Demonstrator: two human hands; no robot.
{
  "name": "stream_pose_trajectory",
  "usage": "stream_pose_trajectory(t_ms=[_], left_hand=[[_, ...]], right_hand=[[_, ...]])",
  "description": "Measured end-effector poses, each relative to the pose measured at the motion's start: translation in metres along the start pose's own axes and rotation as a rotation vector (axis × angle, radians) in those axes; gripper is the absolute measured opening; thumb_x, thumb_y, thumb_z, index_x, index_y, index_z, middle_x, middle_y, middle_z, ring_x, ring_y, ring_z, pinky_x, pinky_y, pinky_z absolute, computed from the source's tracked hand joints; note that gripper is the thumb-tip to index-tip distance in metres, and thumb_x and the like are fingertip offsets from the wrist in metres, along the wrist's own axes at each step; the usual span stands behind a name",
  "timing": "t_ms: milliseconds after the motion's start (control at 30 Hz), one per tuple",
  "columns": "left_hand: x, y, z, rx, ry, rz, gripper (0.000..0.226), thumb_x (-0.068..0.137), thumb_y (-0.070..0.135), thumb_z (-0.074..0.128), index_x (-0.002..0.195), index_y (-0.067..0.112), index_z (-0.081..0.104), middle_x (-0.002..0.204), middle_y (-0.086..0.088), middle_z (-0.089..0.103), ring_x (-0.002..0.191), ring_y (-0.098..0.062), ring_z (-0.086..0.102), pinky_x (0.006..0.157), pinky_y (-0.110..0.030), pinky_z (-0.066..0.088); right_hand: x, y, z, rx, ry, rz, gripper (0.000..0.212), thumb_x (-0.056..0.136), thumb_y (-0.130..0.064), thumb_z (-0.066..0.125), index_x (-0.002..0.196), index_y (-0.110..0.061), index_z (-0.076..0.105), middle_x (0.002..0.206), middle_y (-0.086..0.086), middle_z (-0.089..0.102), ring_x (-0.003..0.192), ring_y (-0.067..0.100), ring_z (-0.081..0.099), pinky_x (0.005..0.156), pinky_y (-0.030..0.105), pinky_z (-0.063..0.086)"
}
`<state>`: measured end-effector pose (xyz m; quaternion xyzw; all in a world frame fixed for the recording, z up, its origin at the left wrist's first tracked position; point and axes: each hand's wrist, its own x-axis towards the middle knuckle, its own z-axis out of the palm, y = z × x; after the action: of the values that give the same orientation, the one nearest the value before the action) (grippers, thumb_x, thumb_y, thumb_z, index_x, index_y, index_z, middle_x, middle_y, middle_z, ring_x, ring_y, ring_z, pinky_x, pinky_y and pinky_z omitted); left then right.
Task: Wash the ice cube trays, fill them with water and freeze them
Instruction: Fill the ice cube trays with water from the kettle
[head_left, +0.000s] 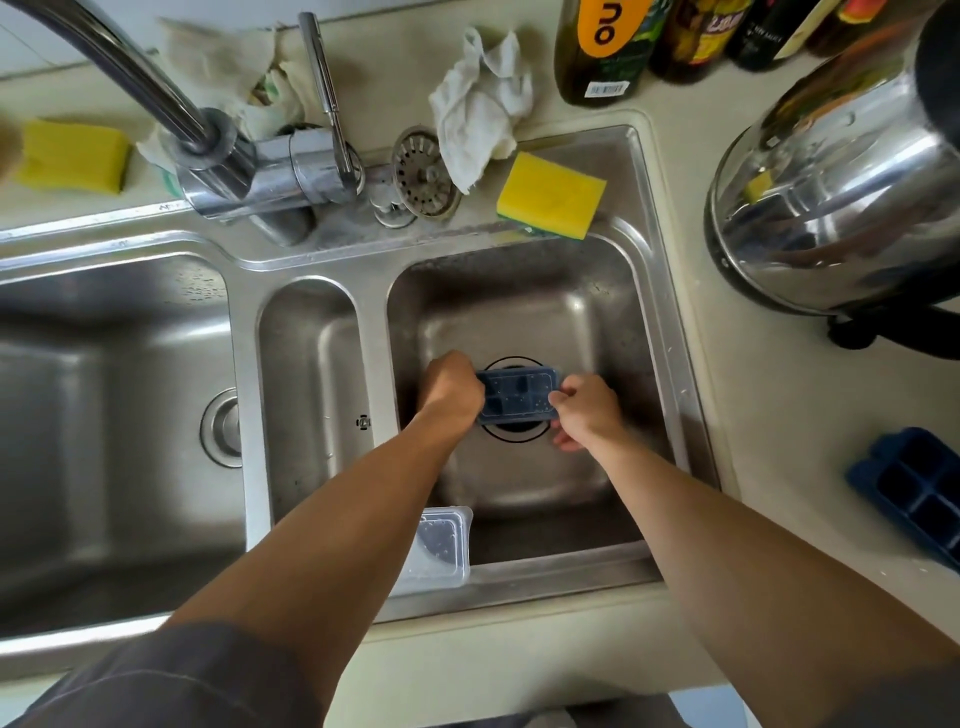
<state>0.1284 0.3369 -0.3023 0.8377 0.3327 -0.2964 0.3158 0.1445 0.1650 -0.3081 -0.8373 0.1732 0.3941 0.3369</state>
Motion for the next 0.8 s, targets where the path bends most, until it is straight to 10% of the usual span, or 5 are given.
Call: stream_pose_trajectory(t_ms=[400,667,800], left_hand=[[-0.050,0.021,-0.026,-0.227,0.189,0.046,0.061,0.104,0.055,0.031,0.125,0.006,0.060,0.114,-0.021,0.063,0.097,-0.033,0.060,0.081,-0.037,0.045],[-0.108,0.058,-0.066,-0.114,0.338,0.160,0.049,0.103,0.042,0.032,0.066,0.017,0.051,0.075,-0.008,0.059,0.088,-0.039,0.058,0.075,-0.036,0.038],[-0.148,0.090,-0.089,-0.026,0.340,0.272,0.037,0.101,0.027,0.033,0.074,0.016,0.057,0.102,-0.021,0.068,0.085,-0.037,0.056,0.076,-0.039,0.043]], right_hand=[[-0.084,-0.006,-0.025,0.158,0.042,-0.233,0.019,0.104,-0.019,0.050,0.089,-0.013,0.062,0.075,0.007,0.067,0.048,0.010,0.059,0.038,0.017,0.043],[-0.146,-0.023,-0.094,0.001,0.057,-0.469,0.044,0.101,-0.044,0.052,0.092,-0.003,0.065,0.079,0.013,0.071,0.063,0.022,0.066,0.055,0.036,0.050],[-0.164,-0.049,-0.135,-0.064,0.188,-0.570,0.047,0.101,-0.061,0.041,0.084,-0.021,0.059,0.080,-0.005,0.064,0.080,0.019,0.061,0.073,0.035,0.042]])
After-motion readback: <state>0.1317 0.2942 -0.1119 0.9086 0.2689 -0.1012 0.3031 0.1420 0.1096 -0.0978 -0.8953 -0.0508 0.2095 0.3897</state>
